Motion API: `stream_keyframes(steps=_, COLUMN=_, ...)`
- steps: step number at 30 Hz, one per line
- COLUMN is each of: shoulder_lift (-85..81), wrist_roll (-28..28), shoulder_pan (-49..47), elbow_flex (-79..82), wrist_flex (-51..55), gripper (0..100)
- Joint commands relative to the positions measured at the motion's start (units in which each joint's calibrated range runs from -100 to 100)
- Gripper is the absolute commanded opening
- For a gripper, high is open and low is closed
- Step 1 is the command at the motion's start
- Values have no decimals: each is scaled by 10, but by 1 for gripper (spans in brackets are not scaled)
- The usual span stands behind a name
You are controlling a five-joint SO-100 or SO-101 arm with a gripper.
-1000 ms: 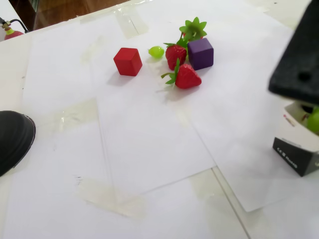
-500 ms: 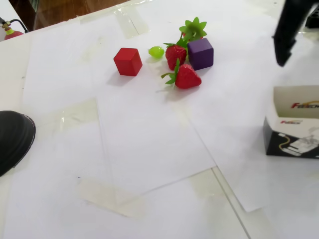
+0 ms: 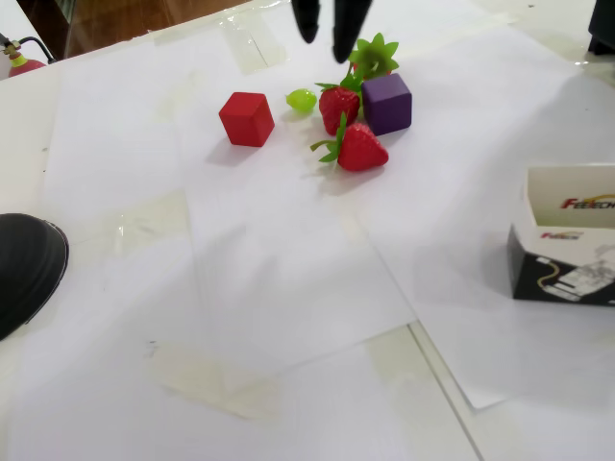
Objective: Pick up the grapes and place them in the box.
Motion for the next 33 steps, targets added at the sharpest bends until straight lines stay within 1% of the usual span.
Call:
stream_keyframes(steps=1, shoulder_lift=-11, wrist_roll=4, shoulder_pan=52, elbow_flex=60, wrist_flex=-88, gripper=19)
stream_keyframes(steps=3, shoulder_lift=-9, wrist_roll=2, shoulder_pan=64, elbow_flex=83, wrist_flex=-111, gripper=20)
stream_keyframes(steps=7, shoulder_lift=-3, wrist_roll=4, shoulder_pan=85, elbow_flex=151, wrist_flex=-200, gripper=21)
stream_keyframes(steps=14, shoulder_lift=32, wrist_roll=10, shoulder_pan=120, elbow_flex=169, wrist_flex=-235, gripper=20)
stream_keyframes(steps=18, shoulder_lift=40, wrist_roll=12, shoulder_pan=128, elbow_flex=205, wrist_flex=-282, gripper=20)
stream_keyframes(steps=22, shoulder_lift=44, wrist_roll=10, shoulder_pan=131, elbow_flex=228, wrist_flex=-303, gripper=18)
stream_keyframes(steps=33, shoulder_lift=44, wrist_roll=2, shoulder_pan=111, elbow_flex=244, wrist_flex=-307, gripper=10)
